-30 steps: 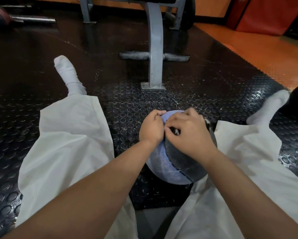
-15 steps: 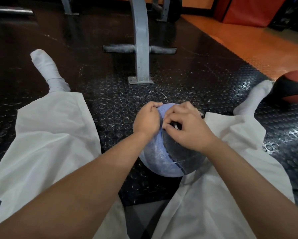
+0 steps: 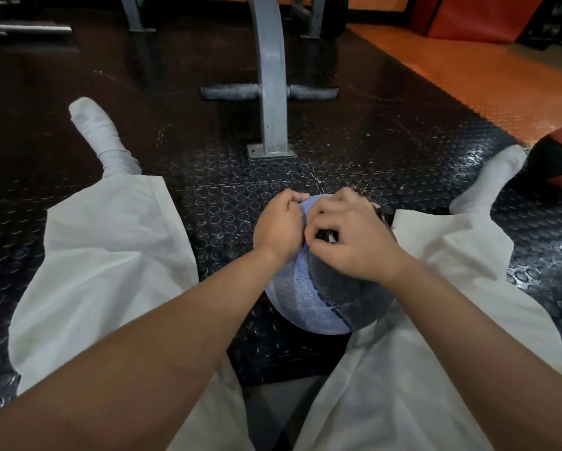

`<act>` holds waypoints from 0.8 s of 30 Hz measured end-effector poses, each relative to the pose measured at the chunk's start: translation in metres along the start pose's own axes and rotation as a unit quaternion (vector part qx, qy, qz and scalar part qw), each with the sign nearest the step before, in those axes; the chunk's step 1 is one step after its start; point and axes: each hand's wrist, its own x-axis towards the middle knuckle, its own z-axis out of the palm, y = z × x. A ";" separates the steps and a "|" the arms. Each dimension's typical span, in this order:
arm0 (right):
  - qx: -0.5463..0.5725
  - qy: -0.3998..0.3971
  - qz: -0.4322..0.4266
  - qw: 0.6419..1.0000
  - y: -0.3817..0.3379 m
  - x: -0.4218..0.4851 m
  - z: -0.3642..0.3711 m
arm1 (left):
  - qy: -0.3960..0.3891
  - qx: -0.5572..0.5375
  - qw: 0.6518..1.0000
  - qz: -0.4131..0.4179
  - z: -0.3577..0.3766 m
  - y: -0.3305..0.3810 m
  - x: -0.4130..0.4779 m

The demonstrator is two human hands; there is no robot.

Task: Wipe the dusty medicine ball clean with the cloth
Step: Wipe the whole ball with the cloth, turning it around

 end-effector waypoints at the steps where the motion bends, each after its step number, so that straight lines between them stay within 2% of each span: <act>1: 0.027 -0.017 0.010 0.999 0.003 0.001 -0.004 | -0.001 0.003 1.000 0.005 0.000 0.000 -0.001; 3: 0.094 -0.019 0.067 0.993 0.016 0.009 -0.013 | -0.001 0.020 1.000 0.017 0.003 0.000 -0.002; 5: 0.159 0.005 0.168 0.973 0.033 0.022 -0.020 | 0.007 0.041 0.999 0.020 0.008 0.003 -0.002; 7: 0.113 -0.004 0.223 0.968 0.038 0.032 -0.021 | 0.015 0.069 0.997 0.014 0.012 0.007 -0.001; 9: 0.010 -0.037 0.189 0.981 0.033 0.037 -0.017 | 0.015 0.104 0.994 0.019 0.011 0.009 0.002; 11: -0.047 -0.058 0.120 0.990 0.018 0.034 -0.009 | -0.006 0.129 0.989 0.069 0.007 0.005 0.006; 14: -0.012 -0.096 0.072 0.993 0.006 0.026 -0.011 | -0.073 0.082 0.986 0.128 0.000 -0.002 0.007; 16: 0.042 -0.097 0.092 0.990 0.014 0.026 -0.018 | -0.111 0.060 0.987 0.102 -0.001 -0.001 0.005; 18: 0.102 -0.058 0.174 0.978 0.028 0.032 -0.023 | -0.111 0.063 0.989 0.072 0.001 0.001 0.004; 20: 0.102 -0.032 0.256 0.961 0.040 0.039 -0.024 | -0.103 0.061 0.991 0.061 0.004 0.004 0.003; 22: 0.037 -0.052 0.258 0.964 0.042 0.042 -0.023 | -0.100 0.051 0.992 0.050 0.005 0.007 0.004; 24: 0.009 -0.076 0.205 0.976 0.028 0.040 -0.022 | -0.088 0.050 0.994 0.051 0.005 0.008 0.006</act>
